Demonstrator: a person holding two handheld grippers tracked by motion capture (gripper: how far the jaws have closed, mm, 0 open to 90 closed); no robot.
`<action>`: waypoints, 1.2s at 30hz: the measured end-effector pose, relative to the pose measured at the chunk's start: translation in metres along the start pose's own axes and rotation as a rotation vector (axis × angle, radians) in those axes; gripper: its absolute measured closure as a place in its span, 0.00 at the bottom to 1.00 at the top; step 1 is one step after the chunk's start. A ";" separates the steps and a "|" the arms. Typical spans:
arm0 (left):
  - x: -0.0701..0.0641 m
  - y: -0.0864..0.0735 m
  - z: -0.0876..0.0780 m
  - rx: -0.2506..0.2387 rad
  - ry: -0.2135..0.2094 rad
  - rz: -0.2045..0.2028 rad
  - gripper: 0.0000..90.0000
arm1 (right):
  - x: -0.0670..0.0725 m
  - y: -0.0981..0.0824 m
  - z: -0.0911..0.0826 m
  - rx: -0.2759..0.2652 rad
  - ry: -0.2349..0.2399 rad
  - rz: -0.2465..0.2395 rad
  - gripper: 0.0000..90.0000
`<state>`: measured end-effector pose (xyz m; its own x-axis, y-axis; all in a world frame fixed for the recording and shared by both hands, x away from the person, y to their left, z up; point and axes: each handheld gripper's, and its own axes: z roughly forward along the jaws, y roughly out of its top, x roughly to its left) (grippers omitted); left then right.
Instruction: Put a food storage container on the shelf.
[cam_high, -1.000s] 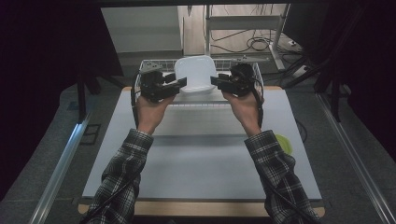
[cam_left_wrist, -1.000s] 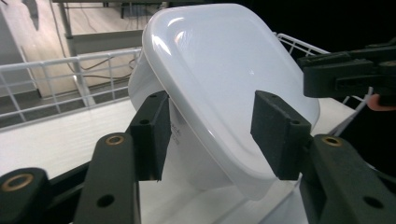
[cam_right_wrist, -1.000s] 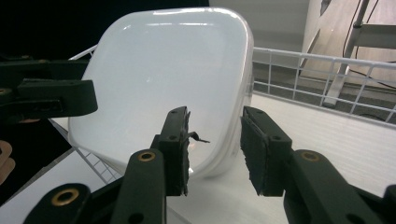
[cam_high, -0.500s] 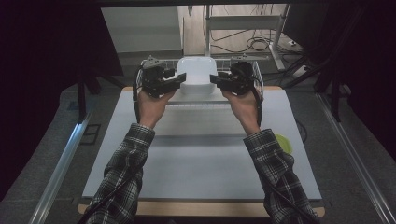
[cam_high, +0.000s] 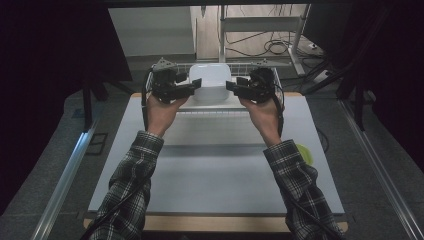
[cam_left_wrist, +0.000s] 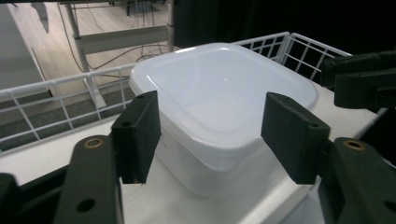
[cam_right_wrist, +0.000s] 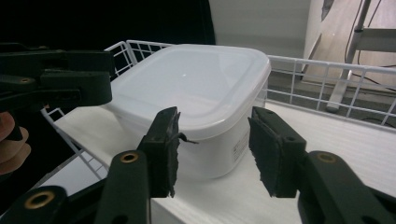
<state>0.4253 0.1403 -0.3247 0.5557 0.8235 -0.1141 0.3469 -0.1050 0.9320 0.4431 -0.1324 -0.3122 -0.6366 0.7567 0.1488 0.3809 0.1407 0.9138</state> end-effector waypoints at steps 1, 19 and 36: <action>-0.001 -0.002 -0.001 0.003 -0.008 0.005 0.38 | 0.001 -0.001 -0.002 -0.001 0.002 0.000 0.54; -0.019 -0.040 -0.035 0.078 -0.101 0.048 0.12 | 0.011 -0.043 -0.023 0.024 0.045 -0.072 0.29; -0.041 -0.088 -0.065 0.107 -0.109 0.078 0.02 | 0.009 -0.089 -0.041 0.076 0.056 -0.121 0.11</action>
<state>0.3227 0.1526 -0.3801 0.6604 0.7461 -0.0850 0.3746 -0.2293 0.8984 0.3765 -0.1643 -0.3769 -0.7166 0.6948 0.0617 0.3472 0.2785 0.8955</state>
